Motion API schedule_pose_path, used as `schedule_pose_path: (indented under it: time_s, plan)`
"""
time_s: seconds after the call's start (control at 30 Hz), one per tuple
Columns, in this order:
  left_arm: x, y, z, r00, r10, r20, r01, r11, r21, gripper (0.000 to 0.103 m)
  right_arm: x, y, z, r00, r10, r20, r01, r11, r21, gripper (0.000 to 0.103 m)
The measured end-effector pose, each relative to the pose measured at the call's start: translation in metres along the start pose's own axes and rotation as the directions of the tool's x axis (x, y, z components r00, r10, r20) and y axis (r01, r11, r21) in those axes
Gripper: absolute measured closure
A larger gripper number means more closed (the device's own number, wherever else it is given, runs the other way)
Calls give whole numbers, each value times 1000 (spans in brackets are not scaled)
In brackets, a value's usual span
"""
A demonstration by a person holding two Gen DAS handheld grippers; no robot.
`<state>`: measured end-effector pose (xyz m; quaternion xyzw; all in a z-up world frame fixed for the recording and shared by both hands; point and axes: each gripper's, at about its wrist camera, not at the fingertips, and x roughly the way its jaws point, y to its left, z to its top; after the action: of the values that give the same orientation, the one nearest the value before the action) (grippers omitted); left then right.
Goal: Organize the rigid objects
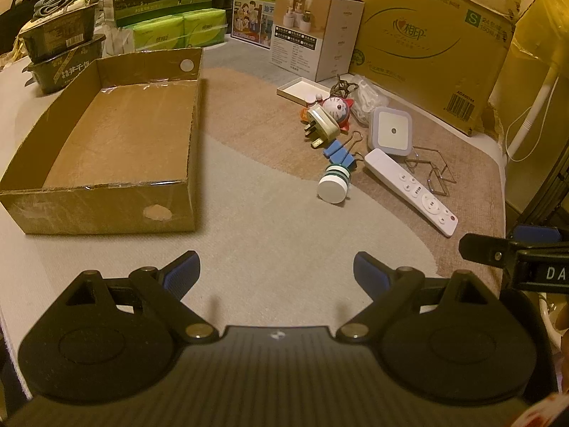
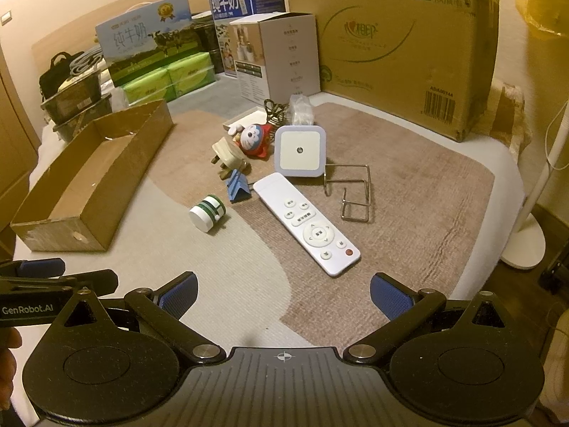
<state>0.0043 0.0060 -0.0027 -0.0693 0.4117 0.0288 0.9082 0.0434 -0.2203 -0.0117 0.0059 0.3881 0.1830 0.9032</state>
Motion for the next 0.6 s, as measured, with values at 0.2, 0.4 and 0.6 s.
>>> schedule_pose_path:
  time_s: [0.2,0.4,0.6]
  plan:
    - [4,-1,2,1000,-9,-8,9,1000,-1,11,3,-4,1,1000,0,-5,0,1000,5,0]
    - [11,-2,4,1000,-9,-11,9,1000,-5,11,8,-9,2,1000,2,-8,-2,1000,10,0]
    - [19,-4,7,1000,-27,-6,27,1000,4,11,13,-16,2,999,34,6,-34,999,9,0]
